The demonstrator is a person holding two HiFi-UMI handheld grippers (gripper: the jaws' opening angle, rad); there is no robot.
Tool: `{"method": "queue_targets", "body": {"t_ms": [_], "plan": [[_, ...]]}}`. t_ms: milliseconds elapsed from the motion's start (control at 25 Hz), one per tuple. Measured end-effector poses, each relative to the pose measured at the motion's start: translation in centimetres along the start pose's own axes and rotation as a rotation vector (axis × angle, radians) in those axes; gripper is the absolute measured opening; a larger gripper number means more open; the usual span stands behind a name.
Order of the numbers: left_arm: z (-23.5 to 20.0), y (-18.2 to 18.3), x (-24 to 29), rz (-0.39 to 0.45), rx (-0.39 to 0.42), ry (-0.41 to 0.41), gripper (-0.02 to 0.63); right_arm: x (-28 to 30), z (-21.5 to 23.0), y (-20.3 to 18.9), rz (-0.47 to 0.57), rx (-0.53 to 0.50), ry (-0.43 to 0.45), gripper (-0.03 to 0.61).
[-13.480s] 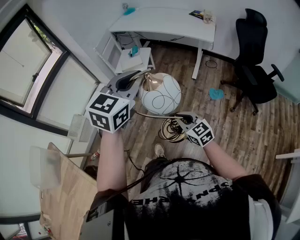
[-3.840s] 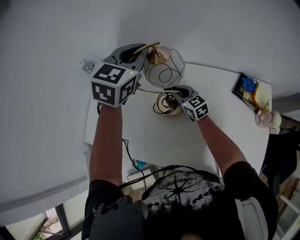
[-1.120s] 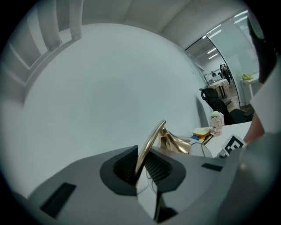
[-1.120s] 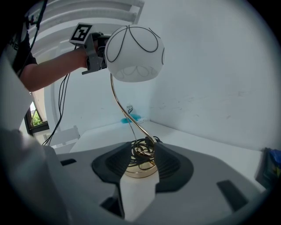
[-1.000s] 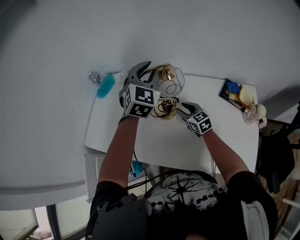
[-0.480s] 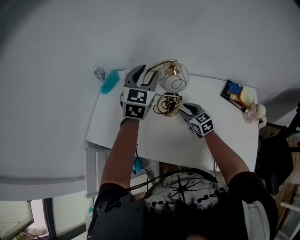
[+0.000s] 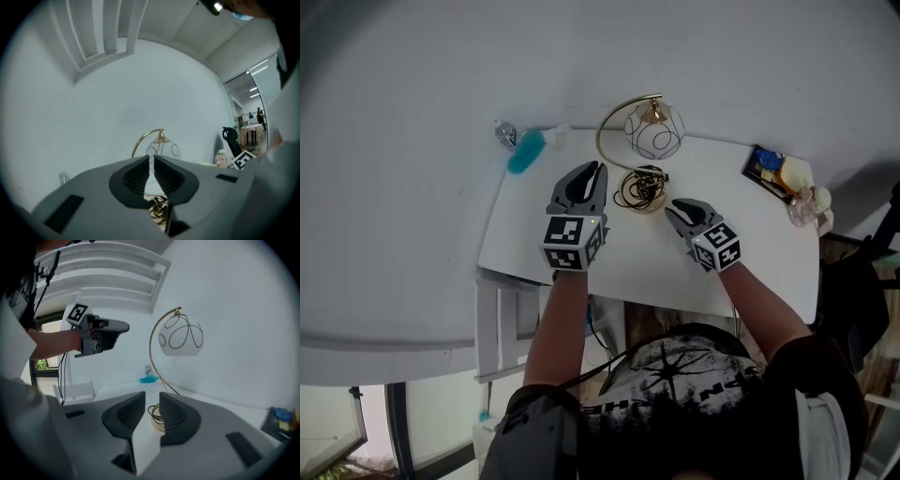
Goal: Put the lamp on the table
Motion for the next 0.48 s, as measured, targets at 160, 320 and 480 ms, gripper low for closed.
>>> {"method": "queue_targets", "body": {"t_ms": [160,320,480], "plan": [[3.6,-3.5,-4.3,0.02,-0.096,-0.067,0.017,-3.1,-2.1,0.6,0.018,0.087,-0.002,0.059],[6.8,-6.4,-8.6,0.009,-0.148,-0.088,0.015,-5.9,-5.0,0.9,0.037,0.107,0.033,0.034],[9.5,-8.2,-12.5,-0.005,-0.176,-0.077,0.015,-8.7,-8.6,0.7,0.044,0.07,0.08,0.025]]}}
Point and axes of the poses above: the fingertips, and each gripper's own axes: x forward along the fingers, z to its right, y out of its top, the point moved 8 cm from there along -x, backward along the fingers, and after that the axes turned 15 degrees about -y, right-handed, at the moved point
